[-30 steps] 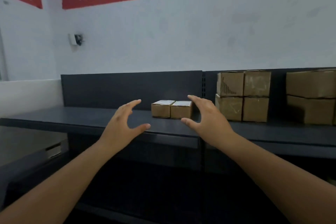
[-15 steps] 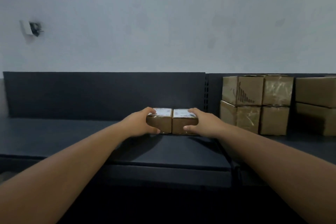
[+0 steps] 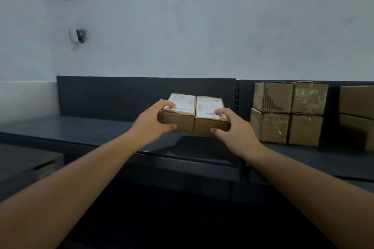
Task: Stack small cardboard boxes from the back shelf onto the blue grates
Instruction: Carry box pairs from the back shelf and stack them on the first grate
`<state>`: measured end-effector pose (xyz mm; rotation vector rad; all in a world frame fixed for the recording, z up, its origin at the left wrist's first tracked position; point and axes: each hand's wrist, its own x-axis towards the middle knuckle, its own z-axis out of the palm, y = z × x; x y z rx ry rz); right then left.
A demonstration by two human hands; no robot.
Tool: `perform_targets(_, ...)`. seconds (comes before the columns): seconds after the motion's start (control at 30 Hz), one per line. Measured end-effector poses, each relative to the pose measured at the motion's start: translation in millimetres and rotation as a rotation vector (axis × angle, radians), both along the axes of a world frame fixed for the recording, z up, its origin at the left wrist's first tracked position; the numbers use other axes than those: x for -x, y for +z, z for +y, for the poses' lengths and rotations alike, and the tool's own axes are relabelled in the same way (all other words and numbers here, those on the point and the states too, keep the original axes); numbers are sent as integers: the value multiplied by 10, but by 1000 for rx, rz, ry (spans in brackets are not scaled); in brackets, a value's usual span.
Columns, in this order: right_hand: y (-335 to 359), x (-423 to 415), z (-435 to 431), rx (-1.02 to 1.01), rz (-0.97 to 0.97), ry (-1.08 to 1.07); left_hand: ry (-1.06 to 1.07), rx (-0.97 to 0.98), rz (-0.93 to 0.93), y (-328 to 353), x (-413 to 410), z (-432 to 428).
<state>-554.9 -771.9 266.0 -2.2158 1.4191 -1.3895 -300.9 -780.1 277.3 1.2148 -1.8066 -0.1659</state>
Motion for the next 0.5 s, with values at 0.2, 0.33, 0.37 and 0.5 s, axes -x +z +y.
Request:
perform_targets(0.2,-297,-38,640,167,-183,207,208,167,63,-355,17,1086)
perform_targets(0.33,-555,-285,1028,195,-241,395,238,197,239,-683,-127,1948)
perform_targets(0.37,-615,-384,1125,201,-248,436,269,211,264,-759,-185,2168)
perform_targets(0.5,-847,-906,1547,184,-265,605,466,233,274,-1037,-486,3024)
